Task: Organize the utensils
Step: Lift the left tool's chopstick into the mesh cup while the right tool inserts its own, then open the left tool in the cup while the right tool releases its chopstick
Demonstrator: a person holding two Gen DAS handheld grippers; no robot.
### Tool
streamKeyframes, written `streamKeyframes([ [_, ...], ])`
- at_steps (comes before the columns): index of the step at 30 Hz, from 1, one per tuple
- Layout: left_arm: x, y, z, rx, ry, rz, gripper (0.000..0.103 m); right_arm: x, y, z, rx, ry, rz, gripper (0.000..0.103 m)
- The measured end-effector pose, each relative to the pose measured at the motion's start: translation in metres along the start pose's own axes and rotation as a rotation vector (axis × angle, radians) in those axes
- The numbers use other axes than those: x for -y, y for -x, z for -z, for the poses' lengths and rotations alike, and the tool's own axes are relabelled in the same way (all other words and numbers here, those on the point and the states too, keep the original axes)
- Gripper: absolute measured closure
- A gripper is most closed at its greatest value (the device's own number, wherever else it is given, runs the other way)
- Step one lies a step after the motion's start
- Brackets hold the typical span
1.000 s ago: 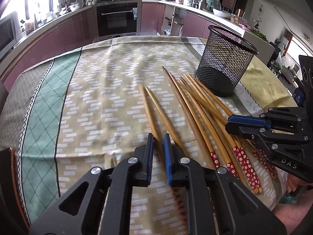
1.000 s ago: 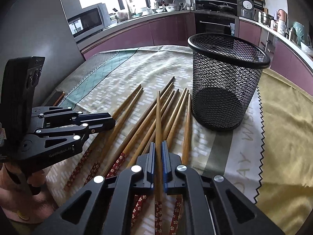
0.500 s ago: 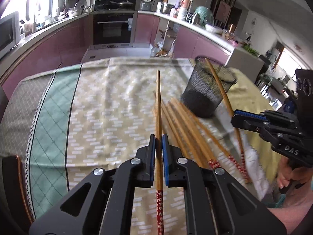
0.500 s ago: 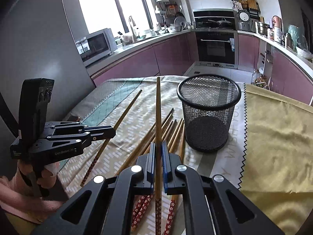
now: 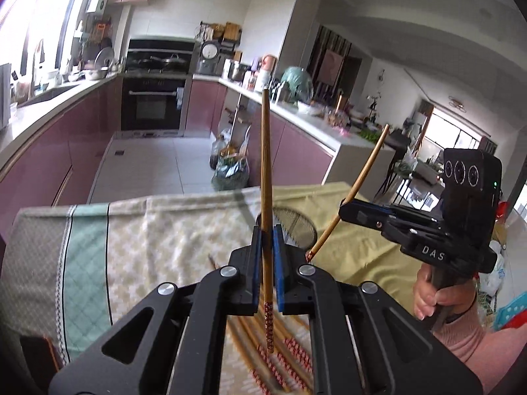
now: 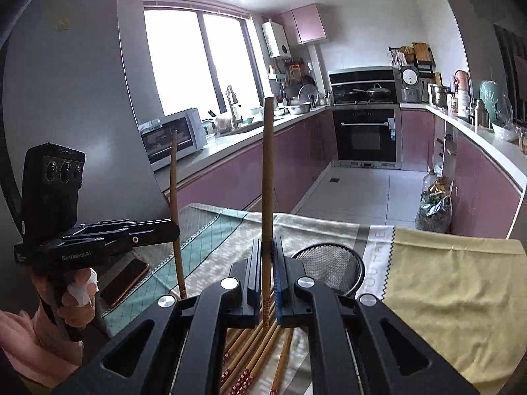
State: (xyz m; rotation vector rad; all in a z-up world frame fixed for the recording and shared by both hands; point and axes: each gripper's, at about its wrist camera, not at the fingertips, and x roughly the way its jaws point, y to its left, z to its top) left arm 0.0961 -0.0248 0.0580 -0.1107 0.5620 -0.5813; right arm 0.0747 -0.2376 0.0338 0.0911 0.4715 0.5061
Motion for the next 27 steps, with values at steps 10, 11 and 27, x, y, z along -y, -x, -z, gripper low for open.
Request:
streamKeyframes([
  [10,0.023,-0.037,-0.07,0.129,-0.001,0.024,0.096,0.021,0.006,-0.047,0.088,0.032,0.056,0.097],
  [11,0.024,-0.043,-0.073,0.136,0.0,0.014,0.096,0.024,0.004,-0.048,0.083,0.033,0.061,0.097],
  [27,0.014,-0.156,-0.039,-0.084,-0.017,-0.016,0.096,0.05,-0.068,-0.017,-0.247,0.006,0.069,0.097],
])
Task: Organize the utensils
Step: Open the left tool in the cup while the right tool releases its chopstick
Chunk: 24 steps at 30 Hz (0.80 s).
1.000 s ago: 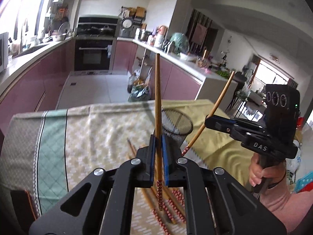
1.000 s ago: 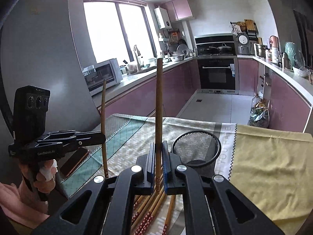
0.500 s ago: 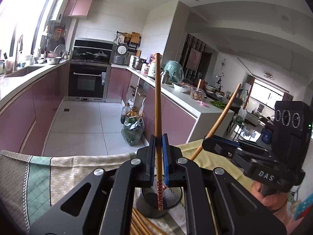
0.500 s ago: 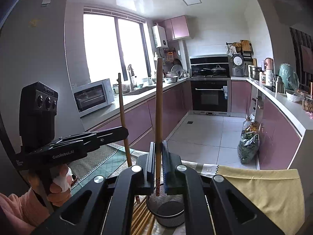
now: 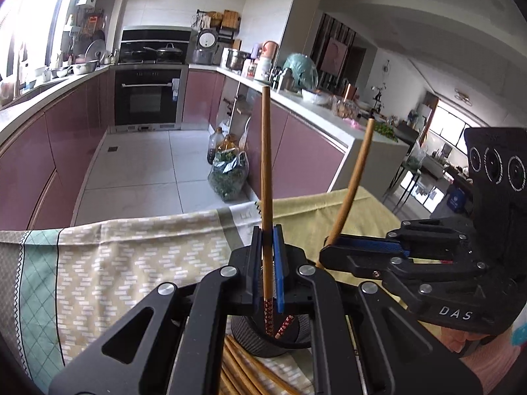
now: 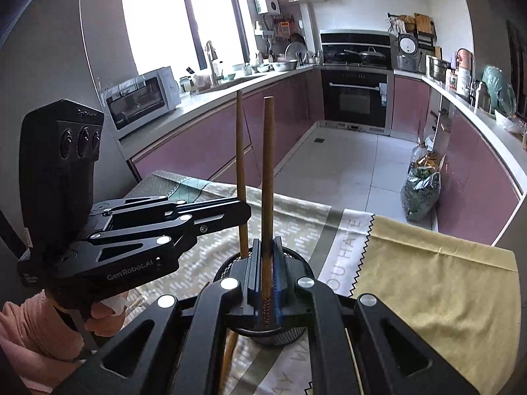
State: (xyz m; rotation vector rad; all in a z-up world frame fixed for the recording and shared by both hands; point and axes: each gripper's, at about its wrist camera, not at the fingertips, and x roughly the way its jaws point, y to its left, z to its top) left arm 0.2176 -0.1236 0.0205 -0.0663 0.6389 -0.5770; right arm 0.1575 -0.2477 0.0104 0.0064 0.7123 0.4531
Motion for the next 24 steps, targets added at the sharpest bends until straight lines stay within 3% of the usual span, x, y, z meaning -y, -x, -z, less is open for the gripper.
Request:
streamKeyframes([
  [8,-0.006,-0.014,0.013,-0.034,-0.009,-0.038,0.095,0.006,-0.015,-0.005,-0.003,-0.051,0.036,0.093],
  [10,-0.005,-0.011,0.014,-0.023,-0.018,-0.046,0.09,0.01,-0.015,-0.005,0.013,-0.066,0.047,0.084],
  [15,-0.005,0.02,0.016,0.046,-0.044,-0.098,0.077,0.01,0.0,0.0,0.079,-0.074,0.068,0.074],
  [19,-0.009,0.052,0.03,0.081,-0.073,-0.15,0.066,-0.006,0.023,0.013,0.122,-0.027,0.023,0.068],
  [24,-0.024,0.075,0.062,0.031,-0.065,-0.187,0.064,-0.032,0.032,0.041,0.095,0.031,-0.074,0.065],
])
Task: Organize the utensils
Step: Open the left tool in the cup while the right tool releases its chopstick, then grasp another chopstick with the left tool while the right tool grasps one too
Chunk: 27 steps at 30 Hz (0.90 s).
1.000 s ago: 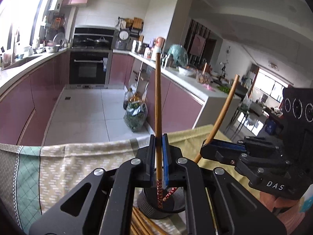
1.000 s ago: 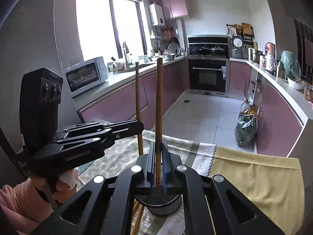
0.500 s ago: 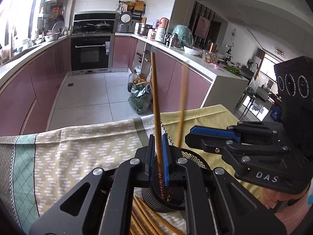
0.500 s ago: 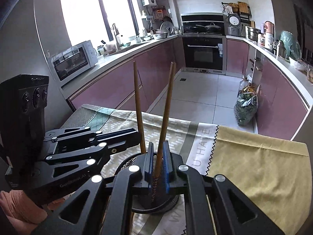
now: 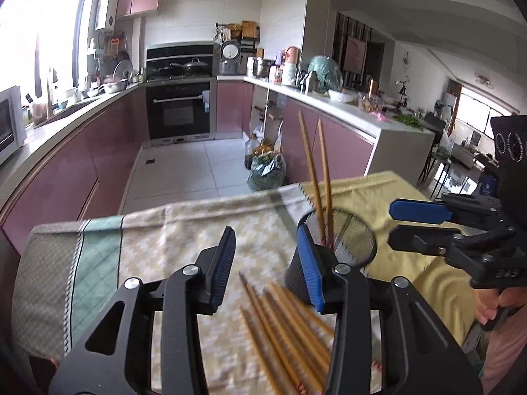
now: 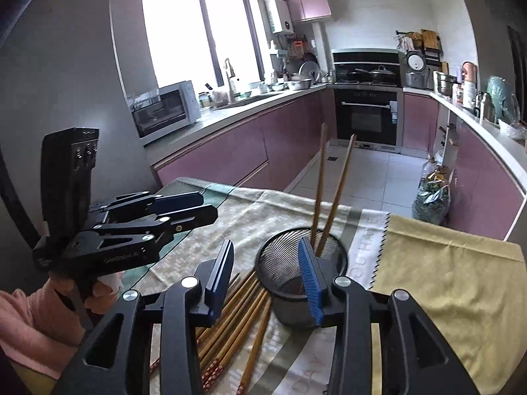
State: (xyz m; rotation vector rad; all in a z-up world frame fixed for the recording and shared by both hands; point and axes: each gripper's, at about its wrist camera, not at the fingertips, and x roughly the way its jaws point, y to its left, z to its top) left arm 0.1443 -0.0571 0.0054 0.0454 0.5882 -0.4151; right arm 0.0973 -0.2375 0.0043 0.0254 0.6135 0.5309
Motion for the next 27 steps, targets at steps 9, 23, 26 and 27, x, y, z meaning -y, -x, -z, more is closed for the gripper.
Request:
streamKeyframes([
  [9,-0.018,-0.025,0.079,-0.225,0.016,-0.032,0.064,-0.011,-0.051,0.06,-0.224,-0.016,0.07,0.065],
  [23,-0.01,-0.034,0.12,-0.335,0.022,-0.007,0.065,-0.022,-0.068,0.089,-0.303,0.001,0.15,0.07],
  [26,-0.008,-0.037,0.121,-0.348,0.021,-0.013,0.064,-0.024,-0.074,0.091,-0.317,0.01,0.164,0.074],
  [27,-0.007,-0.037,0.12,-0.349,0.019,-0.014,0.064,-0.025,-0.075,0.091,-0.313,0.012,0.167,0.074],
])
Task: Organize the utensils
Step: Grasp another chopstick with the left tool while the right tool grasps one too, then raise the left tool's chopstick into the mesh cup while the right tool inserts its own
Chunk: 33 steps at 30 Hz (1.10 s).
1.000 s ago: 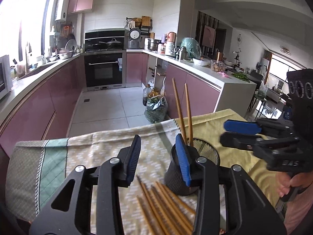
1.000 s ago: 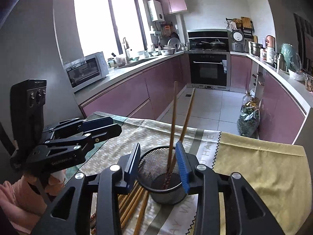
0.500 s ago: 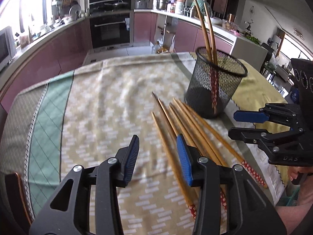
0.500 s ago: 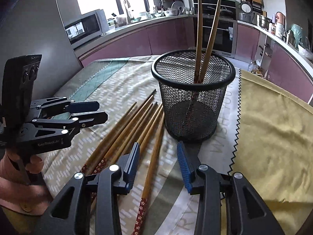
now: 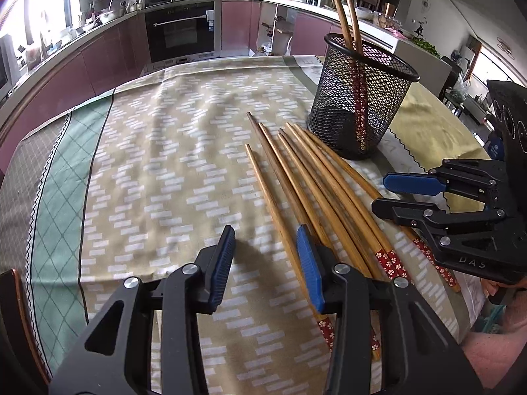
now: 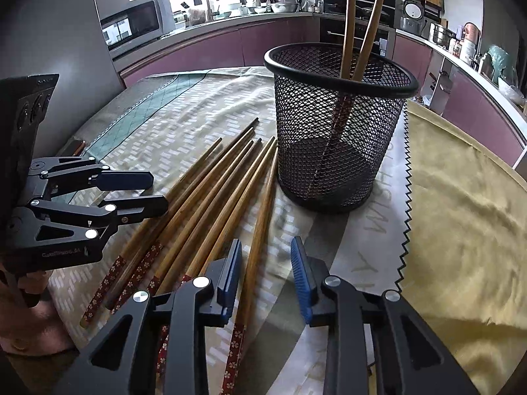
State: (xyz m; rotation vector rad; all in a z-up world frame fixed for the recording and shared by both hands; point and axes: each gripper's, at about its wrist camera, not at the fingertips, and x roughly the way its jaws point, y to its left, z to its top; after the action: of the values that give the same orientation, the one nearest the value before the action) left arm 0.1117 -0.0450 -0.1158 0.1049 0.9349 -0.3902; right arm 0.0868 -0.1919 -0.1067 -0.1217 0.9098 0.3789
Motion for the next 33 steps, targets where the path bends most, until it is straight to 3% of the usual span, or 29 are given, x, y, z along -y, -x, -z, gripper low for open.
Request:
streamKeyframes([
  [5,0.003,-0.003,-0.001,-0.002,-0.019,-0.016,0.068,-0.002,-0.004,-0.003,-0.001,0.0,0.008,0.08],
  [13,0.0,-0.007,-0.006,-0.002,0.002,-0.019,0.089,-0.004,-0.008,-0.007,-0.001,-0.018,-0.012,0.093],
  [19,-0.005,-0.007,-0.006,-0.004,0.047,-0.008,0.095,0.001,-0.008,-0.008,0.005,-0.062,-0.038,0.097],
  [27,-0.008,0.004,-0.006,0.022,0.075,-0.003,0.095,0.011,0.003,-0.007,0.033,-0.103,-0.066,0.097],
  [33,-0.007,0.024,-0.011,0.063,0.075,0.048,0.095,0.01,0.019,-0.006,0.07,-0.106,-0.124,0.097],
])
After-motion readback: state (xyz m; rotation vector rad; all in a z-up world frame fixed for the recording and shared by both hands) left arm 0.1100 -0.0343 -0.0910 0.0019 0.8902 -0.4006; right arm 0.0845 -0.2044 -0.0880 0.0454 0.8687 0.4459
